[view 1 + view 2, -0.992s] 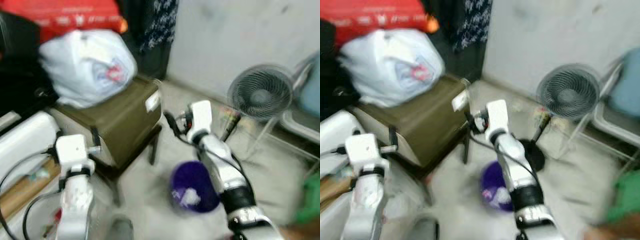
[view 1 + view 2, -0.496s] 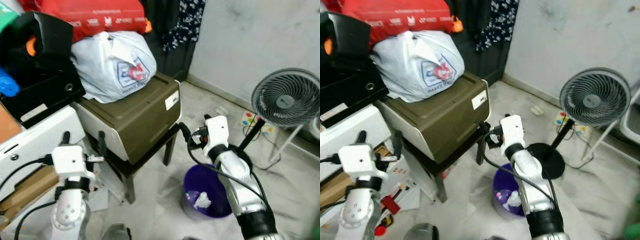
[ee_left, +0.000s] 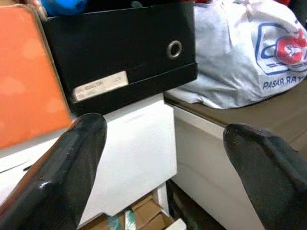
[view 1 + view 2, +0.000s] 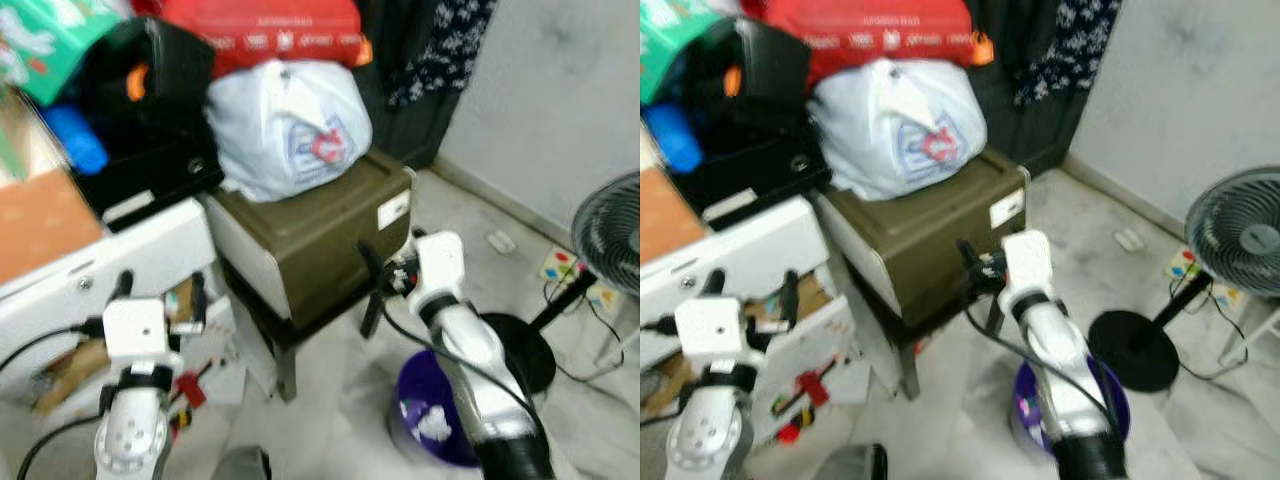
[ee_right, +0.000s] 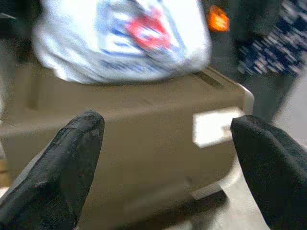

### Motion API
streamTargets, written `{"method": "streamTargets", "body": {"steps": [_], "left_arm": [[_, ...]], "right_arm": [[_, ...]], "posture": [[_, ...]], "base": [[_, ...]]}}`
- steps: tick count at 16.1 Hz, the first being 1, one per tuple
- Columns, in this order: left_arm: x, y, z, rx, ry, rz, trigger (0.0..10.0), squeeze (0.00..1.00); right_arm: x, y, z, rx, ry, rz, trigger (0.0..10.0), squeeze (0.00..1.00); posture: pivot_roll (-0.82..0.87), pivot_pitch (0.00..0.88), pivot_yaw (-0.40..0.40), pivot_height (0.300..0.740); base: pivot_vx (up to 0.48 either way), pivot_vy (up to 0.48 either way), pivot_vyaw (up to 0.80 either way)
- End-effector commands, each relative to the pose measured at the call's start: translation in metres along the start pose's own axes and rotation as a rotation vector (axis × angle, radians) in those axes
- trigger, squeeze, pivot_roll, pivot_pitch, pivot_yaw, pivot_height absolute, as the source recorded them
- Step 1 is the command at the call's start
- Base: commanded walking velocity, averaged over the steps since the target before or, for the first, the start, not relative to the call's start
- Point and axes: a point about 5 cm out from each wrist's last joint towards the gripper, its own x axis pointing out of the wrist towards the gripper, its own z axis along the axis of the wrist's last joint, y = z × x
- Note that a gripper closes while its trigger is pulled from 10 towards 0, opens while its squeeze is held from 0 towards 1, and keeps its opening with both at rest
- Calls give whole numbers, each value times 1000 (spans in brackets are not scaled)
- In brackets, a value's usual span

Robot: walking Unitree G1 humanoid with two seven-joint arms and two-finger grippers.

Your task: Clean up the room

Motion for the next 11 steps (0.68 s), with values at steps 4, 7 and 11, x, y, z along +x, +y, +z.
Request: {"method": "streamTargets", "body": {"steps": [4,7,11], "left_arm": [[1,-7,1,-32,33,-39,10000,0],[-3,-9,2,-33,46,-31,10000,0],[-1,-8,6,3,36,-35,10000,0]], "right_arm": [[2,0,6,-29,-5,14,10000,0],[6,2,8,-23,1,21,10000,0],[8,5,9,-27,11,32,10000,0]], "posture": [[-37,0,-32,740],[-27,0,-42,740],[-14,0,-58,740]], "base": [[0,0,600],[0,0,800],[0,0,800]]}}
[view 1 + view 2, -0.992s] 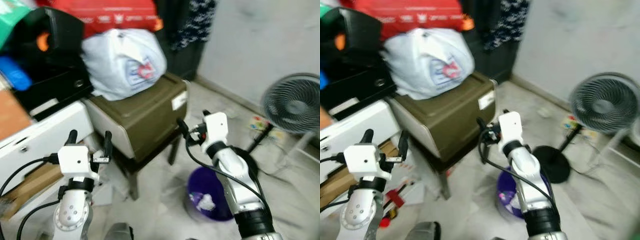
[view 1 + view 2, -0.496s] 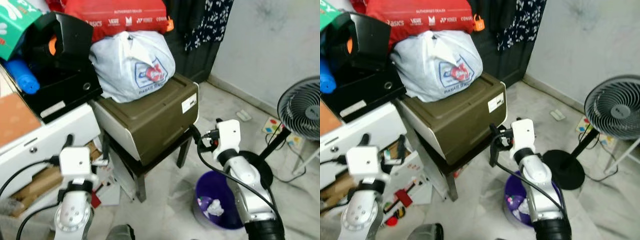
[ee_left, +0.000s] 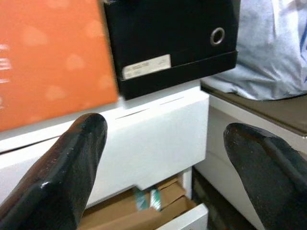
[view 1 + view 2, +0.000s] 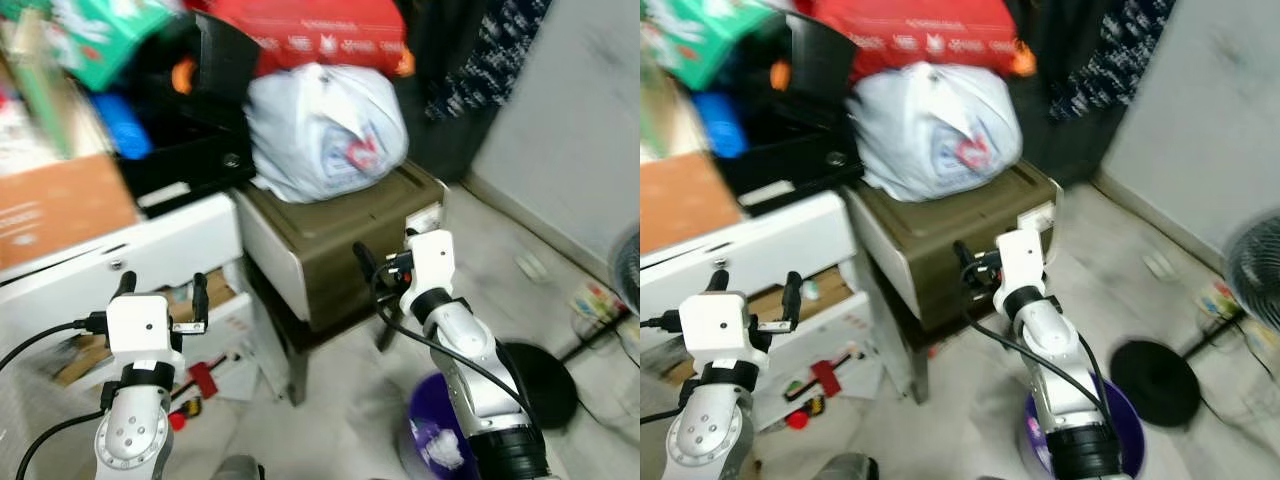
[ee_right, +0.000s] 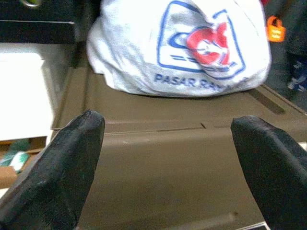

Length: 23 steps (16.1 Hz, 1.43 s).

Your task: Clean up the room

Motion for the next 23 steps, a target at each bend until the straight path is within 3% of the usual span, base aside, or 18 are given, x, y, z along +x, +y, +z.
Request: {"method": "streamTargets", "body": {"steps": [1,10,14,18,22,23], "left_arm": [[-1,-6,4,18,-8,-25,10000,0],[-4,-8,2,-1,22,-59,10000,0],[-8,-5,2,10,33,-61,10000,0],[-8,-6,-1,15,40,-63,10000,0],[0,-4,-2,31,29,-86,10000,0],[8,-7,-2,36,17,-116,10000,0]], "right_arm": [[-1,-6,2,-13,5,-16,10000,0],[-2,-7,3,0,9,-37,10000,0],[-5,-8,3,0,23,-39,10000,0],[-2,-5,4,-2,22,-44,10000,0],[-17,-19,0,51,35,-158,10000,0],[-28,-26,-4,62,48,-211,10000,0]], "posture": [[-15,0,-56,740],[-21,0,-36,740],[-13,0,-35,740],[-12,0,-23,740],[-57,0,31,740],[-106,0,60,740]], "base": [[0,0,800],[0,0,800],[0,0,0],[0,0,800],[0,0,105],[0,0,0]]}}
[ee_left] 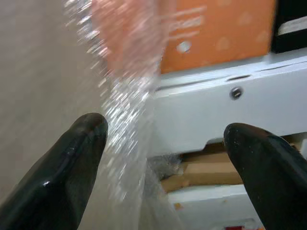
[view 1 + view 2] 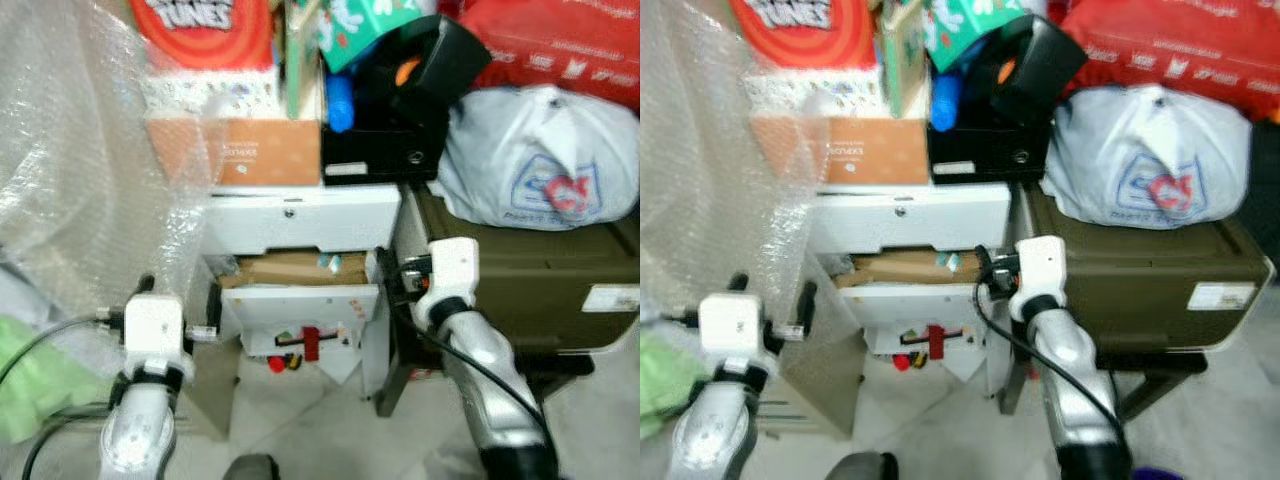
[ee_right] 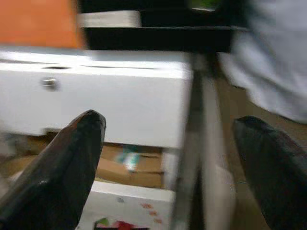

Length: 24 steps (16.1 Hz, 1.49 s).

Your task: Clean up the room

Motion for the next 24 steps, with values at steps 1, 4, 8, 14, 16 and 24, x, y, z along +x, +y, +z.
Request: {"method": "streamTargets", "body": {"steps": [1,4,8,14,16,24], "left_arm": [[5,-3,1,1,-15,-29,10000,0],[22,-9,2,-11,-43,-57,10000,0],[40,-8,10,20,-92,-63,10000,0],[27,-6,-3,-7,-44,-18,10000,0],[27,-4,-5,-14,-34,-11,10000,0],[29,-5,-2,-34,-42,22,10000,0]], "right_arm": [[-6,-11,0,10,7,-57,10000,0],[-20,-16,-1,-15,20,-90,10000,0],[-10,-4,10,-25,2,-51,10000,0],[3,9,8,49,-5,-37,10000,0],[5,11,8,52,-2,-33,10000,0],[13,13,9,42,-3,2,10000,0]], "posture": [[-106,0,60,740],[-172,0,80,740],[-183,0,82,740],[-152,0,88,740],[-148,0,85,740],[-132,0,55,740]], "base": [[0,0,0],[0,0,0],[0,0,0],[0,0,91],[0,0,800],[0,0,498]]}}
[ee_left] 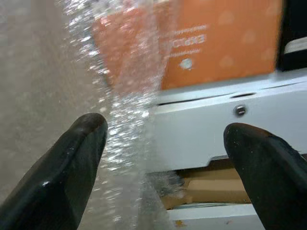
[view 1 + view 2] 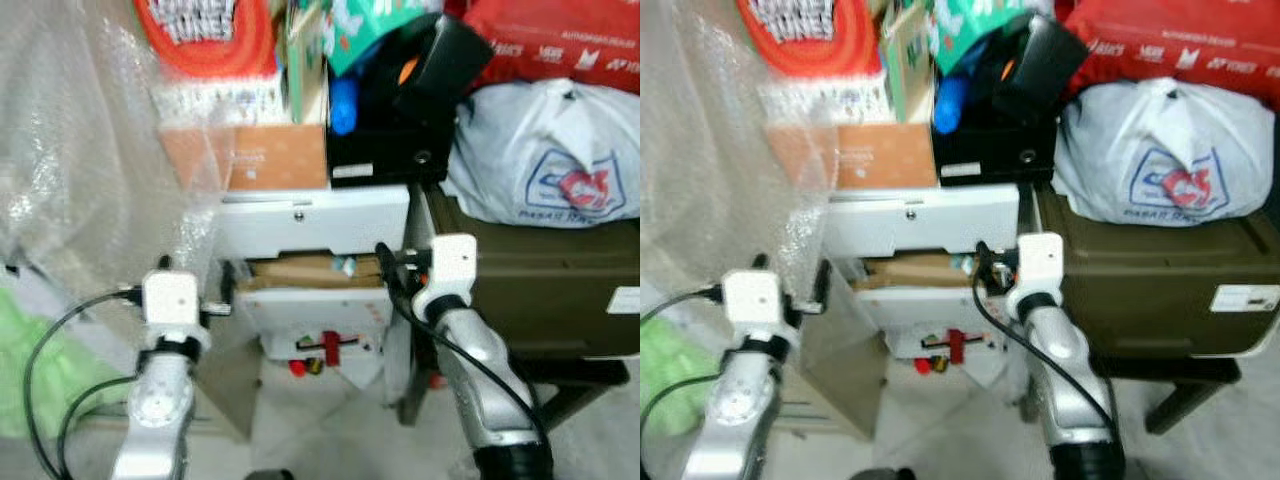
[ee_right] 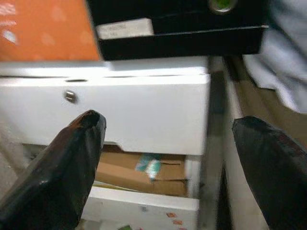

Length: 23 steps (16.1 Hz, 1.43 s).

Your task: Clean up the room

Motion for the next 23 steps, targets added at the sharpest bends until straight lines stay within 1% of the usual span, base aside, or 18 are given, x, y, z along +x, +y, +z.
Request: {"method": "streamTargets", "body": {"steps": [1,2,4,7,12,15,17,20,23], "left_arm": [[1,8,2,24,-5,33,10000,0],[1,8,2,24,-5,36,10000,0],[-1,11,4,29,-18,77,10000,0],[-5,10,4,21,-15,104,10000,0],[-8,9,3,23,5,129,10000,0],[-8,9,2,12,10,127,10000,0],[-8,6,2,14,17,97,10000,0],[-7,7,2,19,23,98,10000,0],[-6,7,3,-4,40,103,10000,0]], "right_arm": [[3,3,2,12,-8,15,10000,0],[3,4,2,11,-8,17,10000,0],[9,10,4,-13,-11,70,10000,0],[12,13,5,-25,-9,106,10000,0],[13,14,5,-39,-5,128,10000,0],[12,14,6,-59,-10,130,10000,0],[11,14,5,-50,-9,122,10000,0],[10,15,5,-42,-8,114,10000,0],[12,16,5,-30,-7,110,10000,0]], "posture": [[-124,0,46,740],[-124,0,46,740],[-89,0,9,740],[-66,0,-22,740],[-57,0,-37,740],[-65,0,-31,740],[-73,0,-19,740],[-75,0,-9,740],[-72,0,-1,740]], "base": [[0,0,0],[0,0,0],[0,0,0],[0,0,0],[0,0,0],[0,0,746],[0,0,800],[0,0,800],[0,0,800]]}}
